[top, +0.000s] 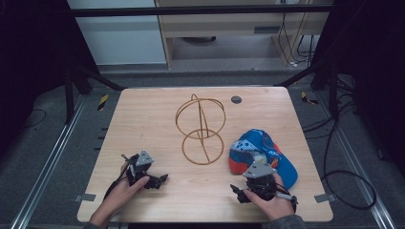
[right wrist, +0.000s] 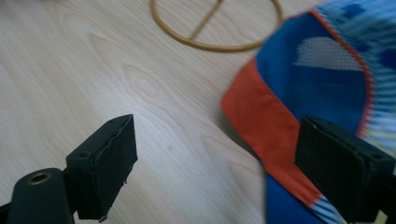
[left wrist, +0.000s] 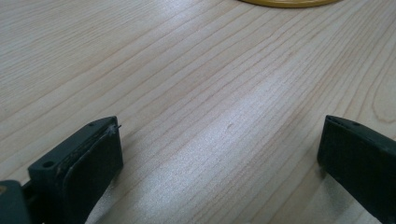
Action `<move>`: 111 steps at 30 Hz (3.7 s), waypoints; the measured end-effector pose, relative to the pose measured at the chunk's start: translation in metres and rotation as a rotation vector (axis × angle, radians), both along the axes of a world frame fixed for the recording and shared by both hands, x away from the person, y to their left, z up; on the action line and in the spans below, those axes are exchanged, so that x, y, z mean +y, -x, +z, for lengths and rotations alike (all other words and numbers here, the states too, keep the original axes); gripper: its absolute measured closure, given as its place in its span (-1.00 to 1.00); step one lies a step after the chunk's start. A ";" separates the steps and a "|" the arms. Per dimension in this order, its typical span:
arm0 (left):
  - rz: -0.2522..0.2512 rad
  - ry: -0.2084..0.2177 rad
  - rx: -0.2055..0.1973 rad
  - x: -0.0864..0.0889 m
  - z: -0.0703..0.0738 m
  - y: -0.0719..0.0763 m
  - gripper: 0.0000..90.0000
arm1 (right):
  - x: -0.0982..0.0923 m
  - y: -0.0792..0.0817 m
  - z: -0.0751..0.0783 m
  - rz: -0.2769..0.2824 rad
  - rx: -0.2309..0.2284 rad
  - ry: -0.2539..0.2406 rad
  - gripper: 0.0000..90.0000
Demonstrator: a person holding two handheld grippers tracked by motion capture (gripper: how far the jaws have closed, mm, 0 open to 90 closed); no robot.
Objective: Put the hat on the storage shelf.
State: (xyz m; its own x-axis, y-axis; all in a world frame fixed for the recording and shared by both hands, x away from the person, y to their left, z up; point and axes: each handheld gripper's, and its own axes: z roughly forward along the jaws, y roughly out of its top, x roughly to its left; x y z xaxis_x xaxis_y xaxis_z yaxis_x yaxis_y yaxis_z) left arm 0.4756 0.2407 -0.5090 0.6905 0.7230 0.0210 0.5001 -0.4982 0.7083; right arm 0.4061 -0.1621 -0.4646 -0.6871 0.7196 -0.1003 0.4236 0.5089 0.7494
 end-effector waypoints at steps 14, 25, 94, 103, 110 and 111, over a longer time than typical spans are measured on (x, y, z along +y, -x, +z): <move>-0.001 0.000 0.000 0.000 0.000 0.000 -1.00 | -0.060 -0.006 0.027 -0.154 0.068 0.006 -0.62; 0.000 0.002 0.000 0.000 0.000 0.000 -1.00 | -0.082 -0.039 0.044 -0.186 0.172 0.113 -0.38; 0.000 0.000 0.001 0.000 0.000 0.001 -1.00 | -0.084 -0.065 0.137 -0.094 0.153 0.008 1.00; 0.000 0.000 0.002 0.000 0.000 0.001 -1.00 | -0.082 -0.061 0.156 -0.083 0.106 0.006 1.00; 0.000 0.000 0.001 0.000 0.000 0.001 -1.00 | -0.081 -0.056 0.175 -0.081 0.046 -0.025 1.00; 0.000 0.000 0.001 0.000 0.000 0.001 -1.00 | -0.081 -0.055 0.177 -0.079 0.039 -0.028 1.00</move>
State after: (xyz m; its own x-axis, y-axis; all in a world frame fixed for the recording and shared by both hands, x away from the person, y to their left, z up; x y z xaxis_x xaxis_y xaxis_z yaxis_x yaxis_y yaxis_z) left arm 0.4745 0.2408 -0.5089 0.6905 0.7231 0.0201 0.5011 -0.4982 0.7076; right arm 0.4611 -0.2427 -0.2875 -0.6310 0.7740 -0.0533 0.4909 0.4516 0.7450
